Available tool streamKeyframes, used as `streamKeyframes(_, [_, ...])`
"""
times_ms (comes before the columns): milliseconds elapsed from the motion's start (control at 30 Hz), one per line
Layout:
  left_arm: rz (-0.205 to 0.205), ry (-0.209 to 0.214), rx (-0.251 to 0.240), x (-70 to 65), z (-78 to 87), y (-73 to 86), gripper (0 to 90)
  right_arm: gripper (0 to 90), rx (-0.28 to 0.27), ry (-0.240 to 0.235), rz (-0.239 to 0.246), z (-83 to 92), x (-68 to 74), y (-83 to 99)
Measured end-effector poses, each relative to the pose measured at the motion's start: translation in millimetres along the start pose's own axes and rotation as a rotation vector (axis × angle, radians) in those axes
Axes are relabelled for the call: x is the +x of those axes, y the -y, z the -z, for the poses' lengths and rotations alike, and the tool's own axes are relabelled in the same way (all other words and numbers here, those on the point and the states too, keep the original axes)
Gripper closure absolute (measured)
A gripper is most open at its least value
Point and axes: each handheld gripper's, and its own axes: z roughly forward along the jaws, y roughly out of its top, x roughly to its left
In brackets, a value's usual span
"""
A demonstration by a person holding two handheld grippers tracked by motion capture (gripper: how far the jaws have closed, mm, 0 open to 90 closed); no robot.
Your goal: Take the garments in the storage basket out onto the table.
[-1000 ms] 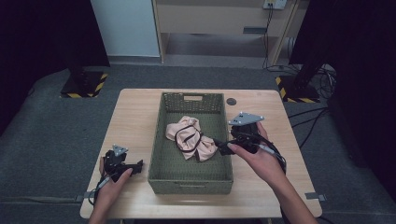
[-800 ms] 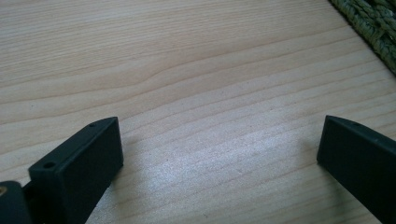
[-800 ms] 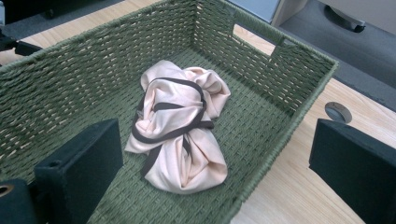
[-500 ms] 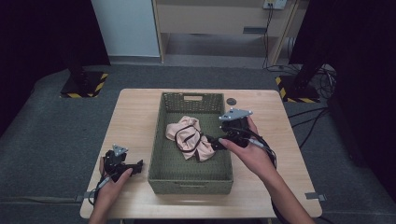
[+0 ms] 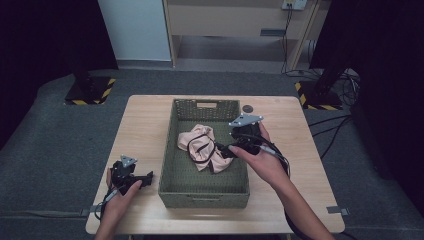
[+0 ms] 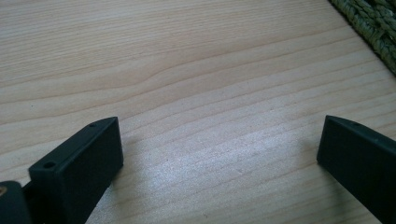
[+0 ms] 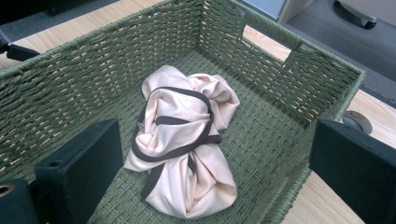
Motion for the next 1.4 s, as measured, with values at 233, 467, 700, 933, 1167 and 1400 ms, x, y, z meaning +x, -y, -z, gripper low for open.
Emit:
streamKeyframes(233, [0.0, 0.0, 0.0, 0.0, 0.0, 0.0, 0.0, 3.0, 0.005, 0.0, -0.001, -4.1, 0.7, -0.7])
streamKeyframes(467, [0.0, 0.0, 0.0, 0.0, 0.0, 0.0, 0.0, 2.9, 0.016, -0.007, -0.001, -12.5, 3.3, -3.9])
streamKeyframes(700, [0.0, 0.0, 0.0, 0.0, 0.0, 0.0, 0.0, 2.9, 0.022, -0.012, -0.002, -19.8, 4.9, -6.1])
streamKeyframes(933, [0.0, 0.0, 0.0, 0.0, 0.0, 0.0, 0.0, 2.9, 0.03, -0.016, -0.004, -29.2, 4.7, -8.8])
streamKeyframes(1167, [0.0, 0.0, 0.0, 0.0, 0.0, 0.0, 0.0, 2.9, 0.036, -0.02, -0.009, -38.2, 5.6, -11.3])
streamKeyframes(1400, [0.0, 0.0, 0.0, 0.0, 0.0, 0.0, 0.0, 2.9, 0.043, -0.025, -0.023, -50.5, 6.2, -11.0])
